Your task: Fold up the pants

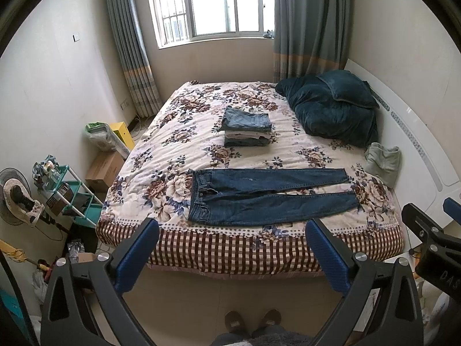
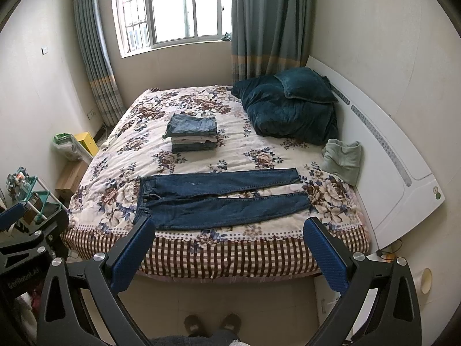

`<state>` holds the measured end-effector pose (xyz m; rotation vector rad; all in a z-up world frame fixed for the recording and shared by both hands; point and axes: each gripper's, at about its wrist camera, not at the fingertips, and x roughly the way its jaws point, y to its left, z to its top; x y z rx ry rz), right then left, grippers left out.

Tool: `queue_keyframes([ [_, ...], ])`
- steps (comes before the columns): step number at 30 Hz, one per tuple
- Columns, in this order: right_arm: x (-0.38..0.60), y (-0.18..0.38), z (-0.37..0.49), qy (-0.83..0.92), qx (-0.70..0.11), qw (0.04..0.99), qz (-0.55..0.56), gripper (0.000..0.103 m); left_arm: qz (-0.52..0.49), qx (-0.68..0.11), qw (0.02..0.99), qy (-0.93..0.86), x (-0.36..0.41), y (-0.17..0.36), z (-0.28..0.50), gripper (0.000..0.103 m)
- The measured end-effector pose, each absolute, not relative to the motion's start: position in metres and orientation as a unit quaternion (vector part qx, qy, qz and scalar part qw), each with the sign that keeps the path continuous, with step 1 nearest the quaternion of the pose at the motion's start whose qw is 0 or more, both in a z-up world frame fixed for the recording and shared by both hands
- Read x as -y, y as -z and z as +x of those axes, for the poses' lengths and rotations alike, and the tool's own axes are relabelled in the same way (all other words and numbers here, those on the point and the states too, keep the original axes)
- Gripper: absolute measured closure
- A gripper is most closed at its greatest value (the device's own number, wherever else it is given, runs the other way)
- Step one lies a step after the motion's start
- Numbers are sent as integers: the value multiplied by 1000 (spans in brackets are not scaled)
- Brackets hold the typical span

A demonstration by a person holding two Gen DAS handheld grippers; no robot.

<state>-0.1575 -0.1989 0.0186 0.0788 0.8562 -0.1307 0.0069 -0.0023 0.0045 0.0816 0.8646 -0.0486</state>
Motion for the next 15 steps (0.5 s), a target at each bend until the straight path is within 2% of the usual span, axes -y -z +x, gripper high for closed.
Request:
queue_keyframes([
  [15, 193, -23, -155, 62, -417, 906, 38, 0, 40, -417, 908, 23, 1, -5, 8, 0],
])
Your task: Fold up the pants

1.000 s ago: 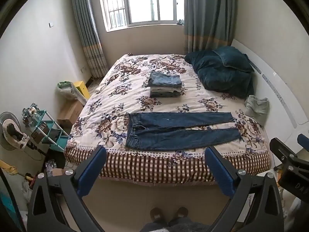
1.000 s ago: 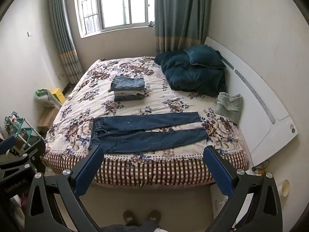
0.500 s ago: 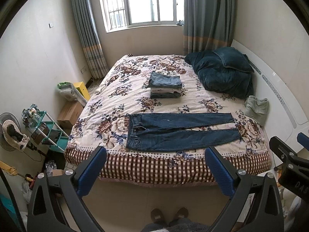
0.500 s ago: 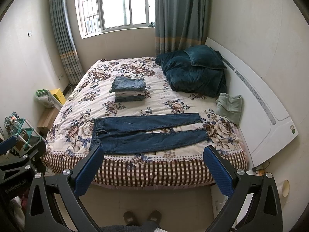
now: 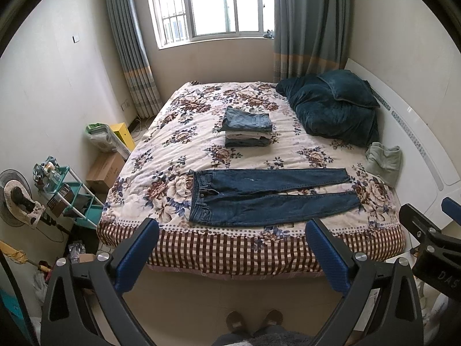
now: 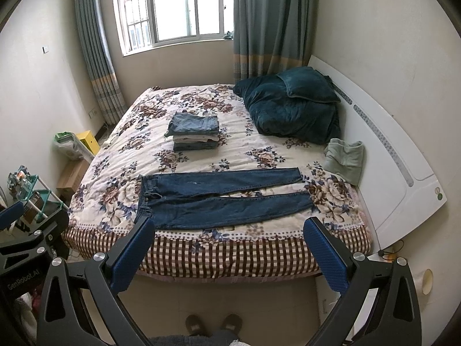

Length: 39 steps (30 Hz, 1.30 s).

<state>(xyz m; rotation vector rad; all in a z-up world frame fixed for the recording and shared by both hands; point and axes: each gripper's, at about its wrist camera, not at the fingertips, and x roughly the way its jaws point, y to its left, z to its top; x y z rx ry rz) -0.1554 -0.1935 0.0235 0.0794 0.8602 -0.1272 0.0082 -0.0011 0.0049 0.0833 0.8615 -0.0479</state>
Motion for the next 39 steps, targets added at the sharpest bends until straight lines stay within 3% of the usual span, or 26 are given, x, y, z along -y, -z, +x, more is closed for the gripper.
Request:
queue_keyframes([
  [39, 189, -18, -152, 59, -419, 905, 36, 0, 37, -418, 907, 25, -2, -4, 9, 0],
])
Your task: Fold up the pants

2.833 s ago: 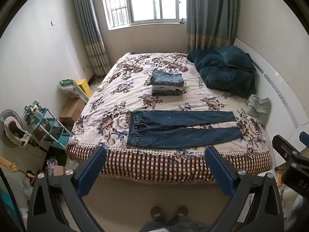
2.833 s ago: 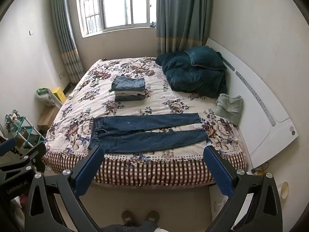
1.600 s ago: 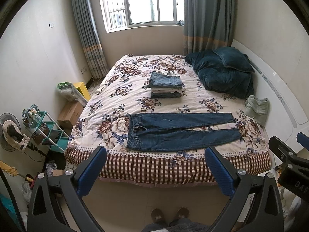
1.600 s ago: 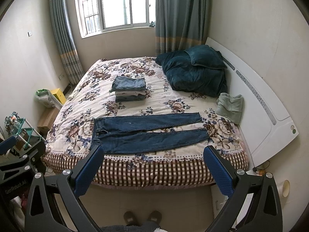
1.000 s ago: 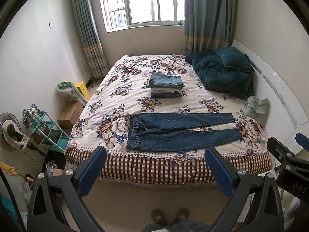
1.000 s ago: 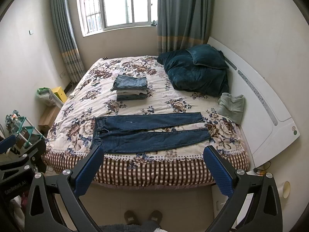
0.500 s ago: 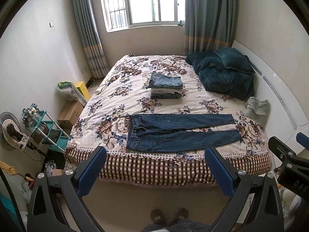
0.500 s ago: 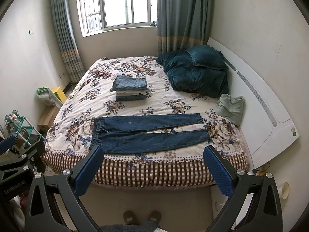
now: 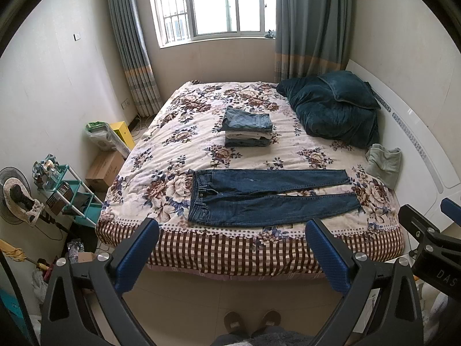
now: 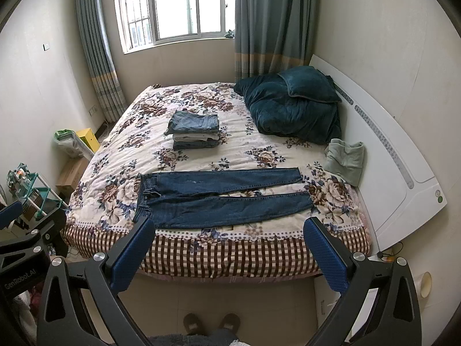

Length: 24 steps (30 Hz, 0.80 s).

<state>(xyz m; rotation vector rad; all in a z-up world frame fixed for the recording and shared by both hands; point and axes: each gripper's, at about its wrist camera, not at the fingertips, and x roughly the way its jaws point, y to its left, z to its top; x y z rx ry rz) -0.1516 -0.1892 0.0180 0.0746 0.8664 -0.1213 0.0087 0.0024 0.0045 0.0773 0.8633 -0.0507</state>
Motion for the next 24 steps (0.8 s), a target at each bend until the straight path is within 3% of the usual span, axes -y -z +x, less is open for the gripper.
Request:
queue_keyframes([
  [14, 202, -9, -145, 61, -421, 904, 47, 0, 34, -412, 911, 5, 1, 5, 18, 0],
  [24, 237, 61, -83, 65, -457, 885, 59, 0, 39, -432, 900, -53, 25, 53, 71, 0],
])
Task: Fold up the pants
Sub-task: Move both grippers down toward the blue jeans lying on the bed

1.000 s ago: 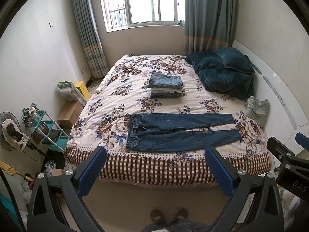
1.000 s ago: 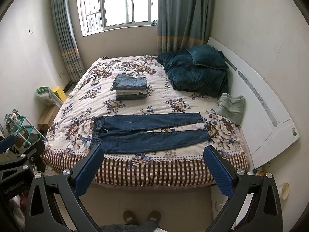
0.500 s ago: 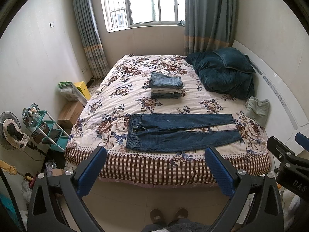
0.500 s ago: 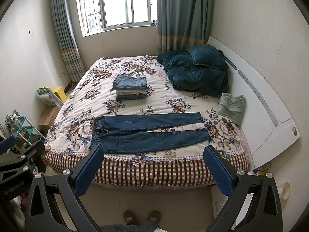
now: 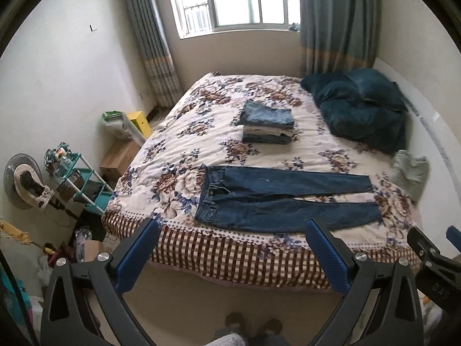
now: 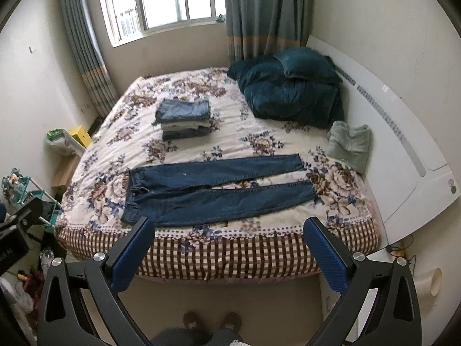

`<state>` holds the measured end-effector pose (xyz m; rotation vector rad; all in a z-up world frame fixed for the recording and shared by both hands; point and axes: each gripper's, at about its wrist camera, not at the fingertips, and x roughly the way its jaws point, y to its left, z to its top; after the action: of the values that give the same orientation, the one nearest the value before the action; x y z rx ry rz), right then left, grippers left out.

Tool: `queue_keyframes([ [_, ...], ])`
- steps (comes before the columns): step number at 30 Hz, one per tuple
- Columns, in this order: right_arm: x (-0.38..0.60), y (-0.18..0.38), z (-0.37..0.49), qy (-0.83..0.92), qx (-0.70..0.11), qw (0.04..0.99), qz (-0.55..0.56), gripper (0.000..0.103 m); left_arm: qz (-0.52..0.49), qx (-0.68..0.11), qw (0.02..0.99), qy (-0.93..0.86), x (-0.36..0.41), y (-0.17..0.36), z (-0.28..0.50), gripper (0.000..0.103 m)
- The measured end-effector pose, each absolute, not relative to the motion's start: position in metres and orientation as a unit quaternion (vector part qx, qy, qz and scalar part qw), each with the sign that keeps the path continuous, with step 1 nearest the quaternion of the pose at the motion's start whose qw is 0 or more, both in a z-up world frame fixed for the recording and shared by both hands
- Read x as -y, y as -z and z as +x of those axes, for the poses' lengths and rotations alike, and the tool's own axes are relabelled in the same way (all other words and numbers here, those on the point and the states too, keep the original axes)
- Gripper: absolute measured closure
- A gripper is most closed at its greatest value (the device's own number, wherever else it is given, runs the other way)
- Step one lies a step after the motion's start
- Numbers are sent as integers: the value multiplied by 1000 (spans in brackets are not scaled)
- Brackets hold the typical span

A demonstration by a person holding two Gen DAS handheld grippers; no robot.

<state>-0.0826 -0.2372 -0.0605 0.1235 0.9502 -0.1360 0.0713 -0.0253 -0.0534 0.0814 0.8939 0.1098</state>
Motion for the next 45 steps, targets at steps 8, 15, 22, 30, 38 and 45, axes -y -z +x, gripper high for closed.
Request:
queue_keyframes([
  [8, 250, 141, 15, 77, -507, 856, 63, 0, 57, -490, 867, -73, 31, 125, 166, 0],
  [15, 244, 209, 129, 114, -536, 834, 69, 0, 73, -525, 846, -53, 35, 182, 274, 0],
  [22, 235, 274, 264, 133, -570, 807, 70, 0, 70, -566, 821, -29, 32, 243, 396, 0],
  [30, 239, 400, 418, 140, -626, 767, 26, 0, 144, -604, 784, -7, 57, 371, 532, 0],
  [38, 224, 589, 546, 49, -732, 677, -55, 0, 269, -645, 712, 72, 93, 532, 607, 0],
  [45, 205, 698, 572, -30, -783, 596, -175, 0, 362, -668, 625, 180, 117, 620, 631, 1],
])
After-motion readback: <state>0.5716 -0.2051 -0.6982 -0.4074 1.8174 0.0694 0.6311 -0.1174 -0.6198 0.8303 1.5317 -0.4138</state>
